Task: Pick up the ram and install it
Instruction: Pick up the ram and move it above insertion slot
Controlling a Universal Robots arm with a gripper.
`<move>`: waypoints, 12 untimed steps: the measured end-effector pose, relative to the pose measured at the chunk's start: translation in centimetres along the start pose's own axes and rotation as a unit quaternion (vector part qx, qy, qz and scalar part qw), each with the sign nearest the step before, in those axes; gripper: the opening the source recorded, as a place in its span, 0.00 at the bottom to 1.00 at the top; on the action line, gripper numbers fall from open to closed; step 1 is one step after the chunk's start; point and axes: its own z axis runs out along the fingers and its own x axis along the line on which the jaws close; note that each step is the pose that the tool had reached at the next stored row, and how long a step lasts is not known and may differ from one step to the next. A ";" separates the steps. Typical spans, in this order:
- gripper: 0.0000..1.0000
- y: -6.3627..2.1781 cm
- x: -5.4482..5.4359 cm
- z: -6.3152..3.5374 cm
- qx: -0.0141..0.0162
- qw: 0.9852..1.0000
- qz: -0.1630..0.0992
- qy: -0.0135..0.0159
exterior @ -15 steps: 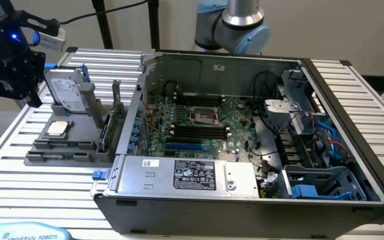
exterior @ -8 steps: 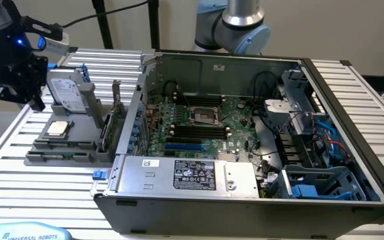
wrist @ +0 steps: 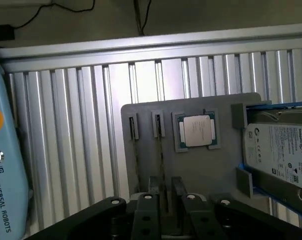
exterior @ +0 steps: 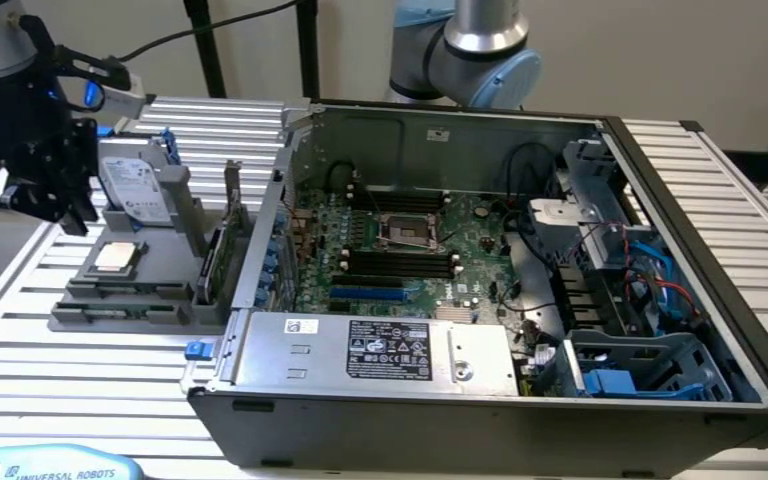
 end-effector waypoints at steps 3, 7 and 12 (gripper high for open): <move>0.31 -0.04 0.1 0.50 -0.001 1.000 -0.011 0.001; 0.31 -0.10 0.4 1.21 -0.002 1.000 -0.024 0.001; 0.31 -0.26 1.0 2.11 -0.002 0.999 -0.033 0.002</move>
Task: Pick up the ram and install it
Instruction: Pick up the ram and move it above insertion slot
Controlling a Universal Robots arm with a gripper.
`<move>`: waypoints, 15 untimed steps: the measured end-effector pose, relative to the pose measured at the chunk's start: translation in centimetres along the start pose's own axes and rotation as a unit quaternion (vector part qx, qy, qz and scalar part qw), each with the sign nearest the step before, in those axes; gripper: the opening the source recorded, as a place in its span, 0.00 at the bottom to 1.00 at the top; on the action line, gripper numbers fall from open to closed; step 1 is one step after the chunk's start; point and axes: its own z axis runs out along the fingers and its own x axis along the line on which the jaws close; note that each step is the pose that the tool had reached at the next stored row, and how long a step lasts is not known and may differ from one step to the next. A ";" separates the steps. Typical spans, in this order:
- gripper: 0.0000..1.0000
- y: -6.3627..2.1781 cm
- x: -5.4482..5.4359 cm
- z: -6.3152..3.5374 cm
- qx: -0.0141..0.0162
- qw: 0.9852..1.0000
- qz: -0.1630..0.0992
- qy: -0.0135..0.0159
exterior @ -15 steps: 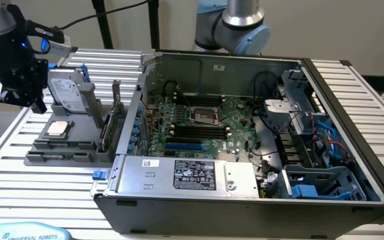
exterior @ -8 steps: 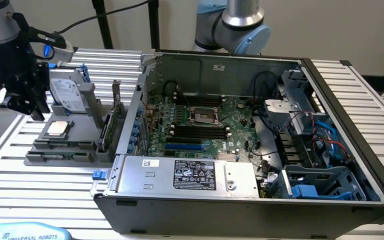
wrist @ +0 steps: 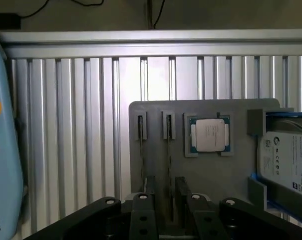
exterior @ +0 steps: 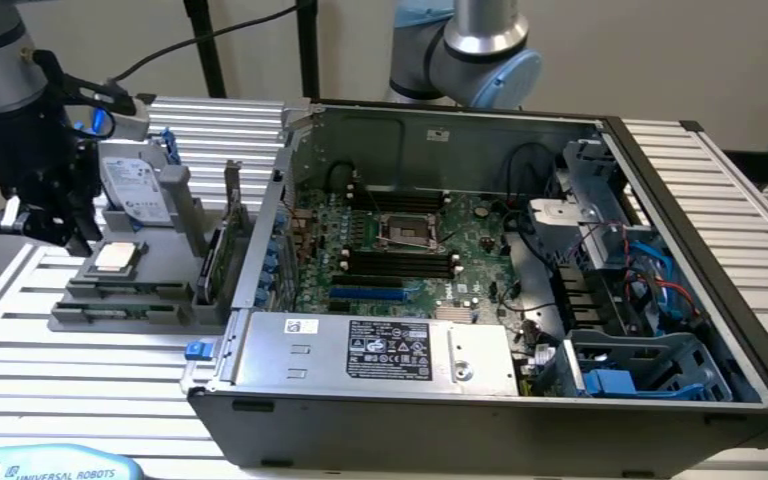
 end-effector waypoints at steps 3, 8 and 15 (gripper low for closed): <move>0.31 -0.28 0.4 0.53 0.000 1.000 -0.003 0.000; 0.31 -0.73 0.7 1.42 0.000 1.000 -0.009 0.000; 0.31 -0.97 1.1 2.68 0.000 1.000 -0.017 0.001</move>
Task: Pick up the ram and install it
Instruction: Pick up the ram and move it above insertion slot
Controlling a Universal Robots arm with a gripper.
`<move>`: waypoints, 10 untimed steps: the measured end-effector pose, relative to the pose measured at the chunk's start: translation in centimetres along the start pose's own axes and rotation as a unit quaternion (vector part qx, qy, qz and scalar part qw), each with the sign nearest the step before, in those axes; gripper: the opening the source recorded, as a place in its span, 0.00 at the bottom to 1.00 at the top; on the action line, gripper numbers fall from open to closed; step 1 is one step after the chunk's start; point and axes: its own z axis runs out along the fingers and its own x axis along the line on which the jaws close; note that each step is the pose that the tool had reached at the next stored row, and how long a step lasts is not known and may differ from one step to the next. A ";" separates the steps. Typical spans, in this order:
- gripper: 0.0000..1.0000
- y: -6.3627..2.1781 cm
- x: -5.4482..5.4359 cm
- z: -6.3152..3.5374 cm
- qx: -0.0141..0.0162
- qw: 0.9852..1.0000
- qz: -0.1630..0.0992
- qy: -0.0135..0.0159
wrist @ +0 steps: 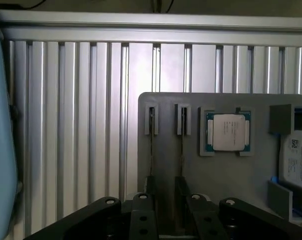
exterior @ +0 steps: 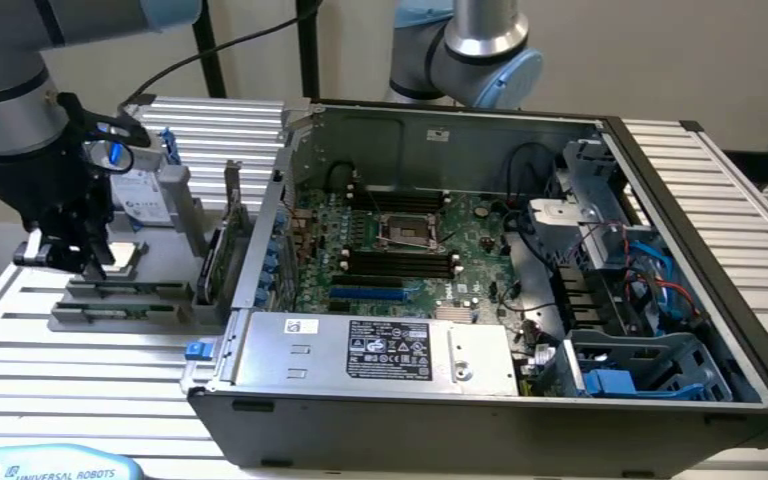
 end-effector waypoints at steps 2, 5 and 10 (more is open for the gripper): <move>0.31 -0.02 0.1 0.35 0.000 1.000 -0.002 0.000; 0.31 -0.08 0.2 0.90 0.000 1.000 -0.004 0.000; 0.31 -0.19 0.3 1.80 0.000 1.000 -0.008 0.000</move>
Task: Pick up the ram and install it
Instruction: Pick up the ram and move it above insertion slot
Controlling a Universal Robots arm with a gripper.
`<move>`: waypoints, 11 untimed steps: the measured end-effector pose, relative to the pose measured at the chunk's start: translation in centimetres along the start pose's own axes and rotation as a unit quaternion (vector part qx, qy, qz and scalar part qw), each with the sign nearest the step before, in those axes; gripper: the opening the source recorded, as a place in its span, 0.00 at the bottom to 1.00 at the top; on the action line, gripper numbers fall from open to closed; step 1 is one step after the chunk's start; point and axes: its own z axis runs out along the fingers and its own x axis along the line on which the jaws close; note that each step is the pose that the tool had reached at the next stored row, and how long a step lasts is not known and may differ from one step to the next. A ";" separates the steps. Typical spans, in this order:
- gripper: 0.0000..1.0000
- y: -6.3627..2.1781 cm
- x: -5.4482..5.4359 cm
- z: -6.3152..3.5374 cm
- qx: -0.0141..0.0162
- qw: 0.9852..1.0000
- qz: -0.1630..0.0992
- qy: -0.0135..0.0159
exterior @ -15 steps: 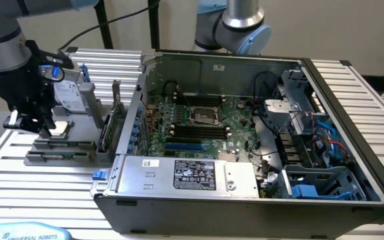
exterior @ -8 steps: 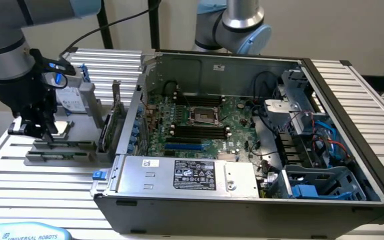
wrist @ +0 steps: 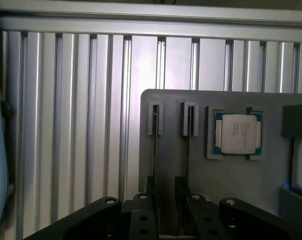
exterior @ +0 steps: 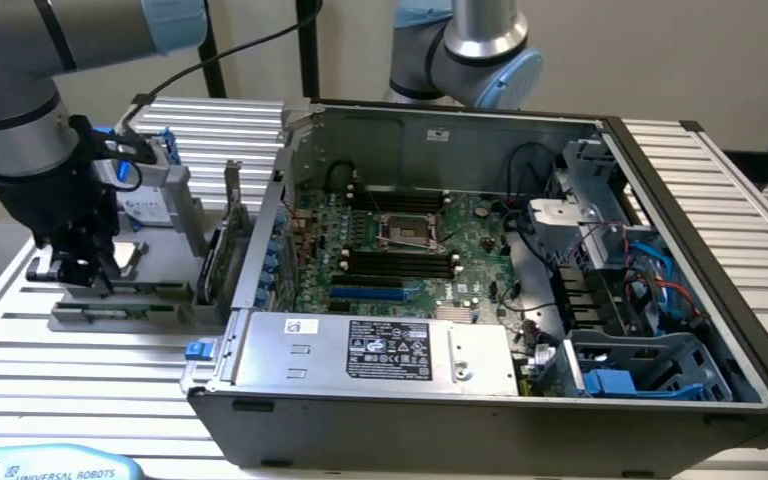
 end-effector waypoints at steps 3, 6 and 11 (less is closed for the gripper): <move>0.31 -0.08 0.0 0.55 0.000 1.000 -0.002 0.000; 0.31 -0.18 0.1 1.09 0.000 1.000 -0.004 0.000; 0.31 -0.33 0.1 2.00 0.000 1.000 -0.007 0.001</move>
